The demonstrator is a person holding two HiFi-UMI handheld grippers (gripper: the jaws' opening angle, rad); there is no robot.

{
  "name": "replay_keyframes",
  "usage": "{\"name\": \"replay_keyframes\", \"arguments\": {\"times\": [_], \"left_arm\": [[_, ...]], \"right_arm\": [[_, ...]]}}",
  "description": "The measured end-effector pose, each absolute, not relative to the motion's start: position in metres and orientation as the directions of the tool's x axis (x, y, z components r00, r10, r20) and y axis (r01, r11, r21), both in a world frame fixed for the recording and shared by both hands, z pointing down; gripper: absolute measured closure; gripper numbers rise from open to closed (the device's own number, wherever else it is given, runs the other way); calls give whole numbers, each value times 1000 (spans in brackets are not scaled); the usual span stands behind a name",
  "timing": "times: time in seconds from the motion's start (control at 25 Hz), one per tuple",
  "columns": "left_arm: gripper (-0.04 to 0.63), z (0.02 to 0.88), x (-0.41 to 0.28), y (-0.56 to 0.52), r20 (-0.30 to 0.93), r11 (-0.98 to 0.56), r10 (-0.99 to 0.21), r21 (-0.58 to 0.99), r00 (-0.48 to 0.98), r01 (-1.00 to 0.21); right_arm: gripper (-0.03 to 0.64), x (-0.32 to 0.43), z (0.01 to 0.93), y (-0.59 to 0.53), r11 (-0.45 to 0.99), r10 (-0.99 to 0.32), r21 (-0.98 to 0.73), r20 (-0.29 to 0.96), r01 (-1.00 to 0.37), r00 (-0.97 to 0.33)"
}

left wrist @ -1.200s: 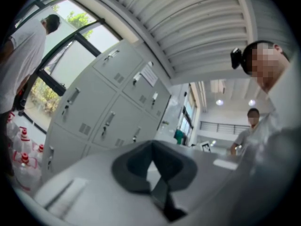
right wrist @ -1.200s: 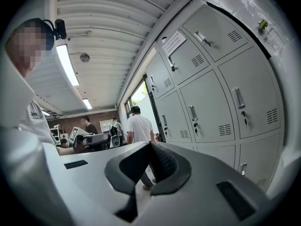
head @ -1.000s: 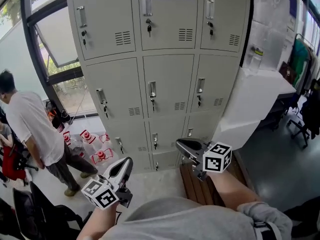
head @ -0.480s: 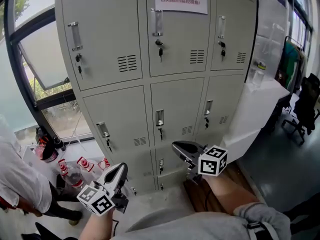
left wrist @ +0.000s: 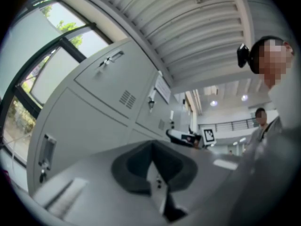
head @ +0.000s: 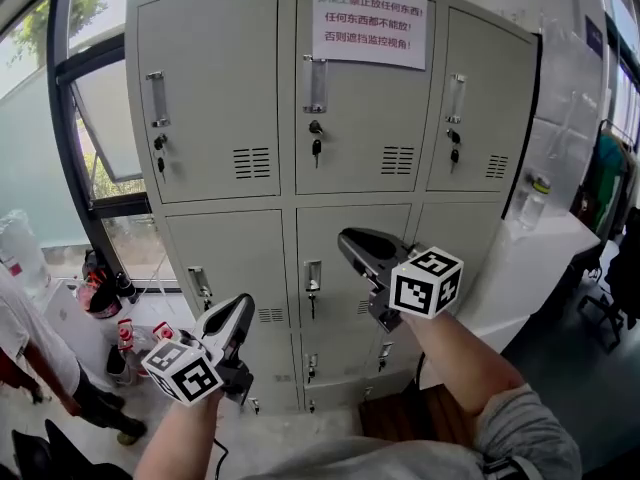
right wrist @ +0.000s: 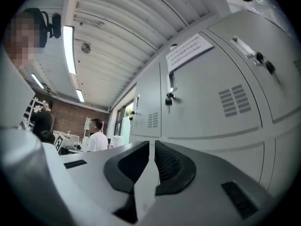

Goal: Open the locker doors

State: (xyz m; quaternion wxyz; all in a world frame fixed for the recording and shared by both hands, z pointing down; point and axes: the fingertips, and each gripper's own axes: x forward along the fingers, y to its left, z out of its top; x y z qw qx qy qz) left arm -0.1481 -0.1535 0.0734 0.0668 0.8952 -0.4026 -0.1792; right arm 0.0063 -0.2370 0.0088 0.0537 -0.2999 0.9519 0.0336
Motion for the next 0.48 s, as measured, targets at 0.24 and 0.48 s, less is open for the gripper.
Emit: {"name": "replay_keyframes", "arguments": {"times": [0.24,0.48], "left_arm": [[591,-8,-147,-168,-331,-669,-730,166,599,-724],[591,-57,-166,-182,-345,-656,-728,102,592,-747]], "right_arm": [[588,-21,-108,-258,768,-572,211,-197,-604,-796],[504,-48,-179,-290,690,-639,284,-192,-666,-745]]}}
